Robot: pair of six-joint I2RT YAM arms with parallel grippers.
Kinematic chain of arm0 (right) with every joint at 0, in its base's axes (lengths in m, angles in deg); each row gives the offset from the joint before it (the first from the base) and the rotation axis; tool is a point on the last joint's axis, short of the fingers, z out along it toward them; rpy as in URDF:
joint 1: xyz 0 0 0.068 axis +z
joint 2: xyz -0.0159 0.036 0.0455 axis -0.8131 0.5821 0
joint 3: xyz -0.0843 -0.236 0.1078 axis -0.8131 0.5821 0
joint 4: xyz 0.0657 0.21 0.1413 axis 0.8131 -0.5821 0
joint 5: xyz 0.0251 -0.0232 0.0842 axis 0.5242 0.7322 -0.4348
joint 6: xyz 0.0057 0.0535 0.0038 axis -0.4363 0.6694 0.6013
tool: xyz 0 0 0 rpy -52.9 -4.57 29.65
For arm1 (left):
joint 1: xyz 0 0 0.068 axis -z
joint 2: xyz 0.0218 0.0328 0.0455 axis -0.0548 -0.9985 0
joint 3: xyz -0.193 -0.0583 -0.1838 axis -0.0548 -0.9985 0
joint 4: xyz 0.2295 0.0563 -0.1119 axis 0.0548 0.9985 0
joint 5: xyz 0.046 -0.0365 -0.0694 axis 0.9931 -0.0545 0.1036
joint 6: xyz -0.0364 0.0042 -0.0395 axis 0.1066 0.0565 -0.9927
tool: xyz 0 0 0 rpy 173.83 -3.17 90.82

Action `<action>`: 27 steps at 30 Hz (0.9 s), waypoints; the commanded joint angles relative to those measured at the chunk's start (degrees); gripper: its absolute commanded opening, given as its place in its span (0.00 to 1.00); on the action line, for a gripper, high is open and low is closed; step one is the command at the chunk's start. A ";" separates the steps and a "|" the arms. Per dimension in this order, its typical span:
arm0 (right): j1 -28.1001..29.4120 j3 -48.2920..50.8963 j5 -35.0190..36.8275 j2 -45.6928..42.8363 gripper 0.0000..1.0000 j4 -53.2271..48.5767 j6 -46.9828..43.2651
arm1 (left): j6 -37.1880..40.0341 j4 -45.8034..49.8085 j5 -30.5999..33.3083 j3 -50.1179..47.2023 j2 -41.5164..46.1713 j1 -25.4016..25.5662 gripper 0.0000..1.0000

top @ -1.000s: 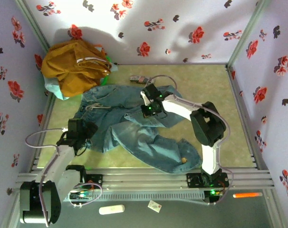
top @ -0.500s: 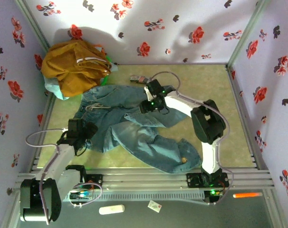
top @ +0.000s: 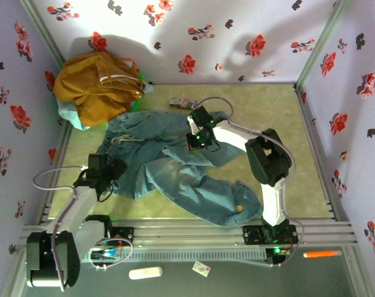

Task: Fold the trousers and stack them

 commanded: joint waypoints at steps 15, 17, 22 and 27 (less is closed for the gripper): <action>-4.27 4.78 13.29 -15.91 0.00 4.70 5.22 | 1.86 1.48 -0.71 1.86 0.85 -0.98 0.97; -8.92 4.22 16.28 -17.80 0.00 2.98 5.82 | 1.85 1.73 -0.73 2.36 0.89 -1.07 0.97; -29.16 5.15 19.40 -22.20 0.00 1.73 10.88 | 2.00 2.13 -0.90 4.34 0.20 -1.16 0.97; -46.77 12.38 24.68 -25.25 0.17 4.63 22.05 | 2.21 1.57 -1.57 6.17 -1.76 -1.16 0.97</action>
